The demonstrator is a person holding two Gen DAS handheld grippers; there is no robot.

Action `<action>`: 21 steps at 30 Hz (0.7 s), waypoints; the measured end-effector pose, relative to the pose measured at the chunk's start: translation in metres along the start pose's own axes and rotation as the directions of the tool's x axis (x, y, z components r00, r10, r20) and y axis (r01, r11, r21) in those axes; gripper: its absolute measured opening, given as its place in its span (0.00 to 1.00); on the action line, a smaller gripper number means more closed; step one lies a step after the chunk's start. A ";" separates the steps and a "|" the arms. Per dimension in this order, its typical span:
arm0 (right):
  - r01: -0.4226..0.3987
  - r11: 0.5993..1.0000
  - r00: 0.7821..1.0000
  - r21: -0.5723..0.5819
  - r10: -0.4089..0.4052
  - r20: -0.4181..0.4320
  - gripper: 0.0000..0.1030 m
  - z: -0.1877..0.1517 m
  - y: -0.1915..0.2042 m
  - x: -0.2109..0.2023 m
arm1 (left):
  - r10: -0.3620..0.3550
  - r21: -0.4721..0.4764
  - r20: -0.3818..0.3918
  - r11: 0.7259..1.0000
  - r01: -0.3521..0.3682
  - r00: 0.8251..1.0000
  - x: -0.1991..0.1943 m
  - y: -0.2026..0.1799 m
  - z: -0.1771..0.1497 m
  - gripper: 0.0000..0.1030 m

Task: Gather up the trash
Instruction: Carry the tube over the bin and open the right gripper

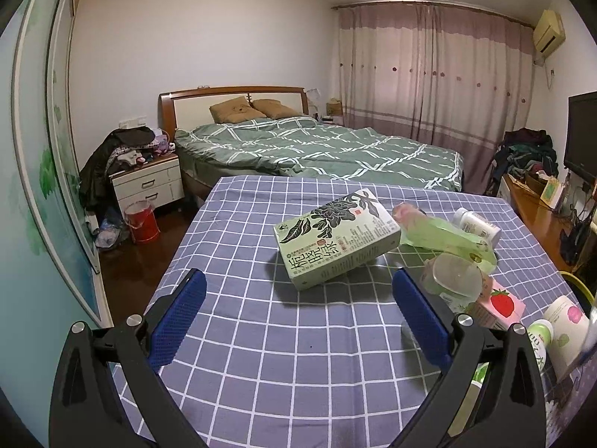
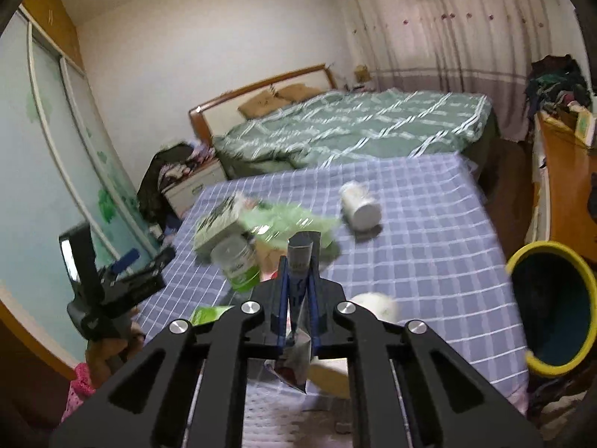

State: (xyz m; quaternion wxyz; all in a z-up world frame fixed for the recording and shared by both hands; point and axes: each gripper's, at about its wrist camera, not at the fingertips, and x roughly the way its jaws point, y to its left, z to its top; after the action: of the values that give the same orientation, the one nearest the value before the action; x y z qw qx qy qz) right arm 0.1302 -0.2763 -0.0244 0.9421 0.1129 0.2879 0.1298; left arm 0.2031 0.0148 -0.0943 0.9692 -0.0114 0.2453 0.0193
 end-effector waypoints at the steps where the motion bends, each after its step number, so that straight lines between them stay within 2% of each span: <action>1: 0.020 1.000 1.000 0.011 -0.020 0.018 0.09 0.004 -0.008 -0.005 | 0.001 0.001 0.001 1.000 -0.001 1.000 0.000 0.000 0.000 0.95; 7: 0.186 0.977 0.979 0.100 -0.194 0.068 0.09 0.013 -0.073 -0.029 | -0.003 0.003 -0.012 1.000 0.003 1.000 0.003 0.000 0.000 0.95; 12: 0.318 0.927 0.942 0.199 -0.333 0.046 0.09 0.008 -0.138 -0.038 | -0.006 0.012 -0.019 1.000 0.006 1.000 0.005 -0.002 -0.001 0.95; 18: 0.370 0.876 0.922 0.310 -0.388 -0.005 0.09 -0.007 -0.199 -0.025 | -0.013 0.018 -0.023 1.000 0.013 1.000 0.006 -0.004 -0.001 0.95; 21: 0.360 0.882 0.931 0.304 -0.359 -0.061 0.09 -0.015 -0.204 0.003 | -0.015 0.011 -0.028 1.000 0.016 1.000 0.007 -0.003 -0.001 0.95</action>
State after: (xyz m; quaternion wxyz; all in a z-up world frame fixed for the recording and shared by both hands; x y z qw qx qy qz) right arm 0.1603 -0.4650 -0.0965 0.9198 0.2040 0.3218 -0.0937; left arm 0.2085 0.0117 -0.0983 0.9659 -0.0081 0.2586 0.0102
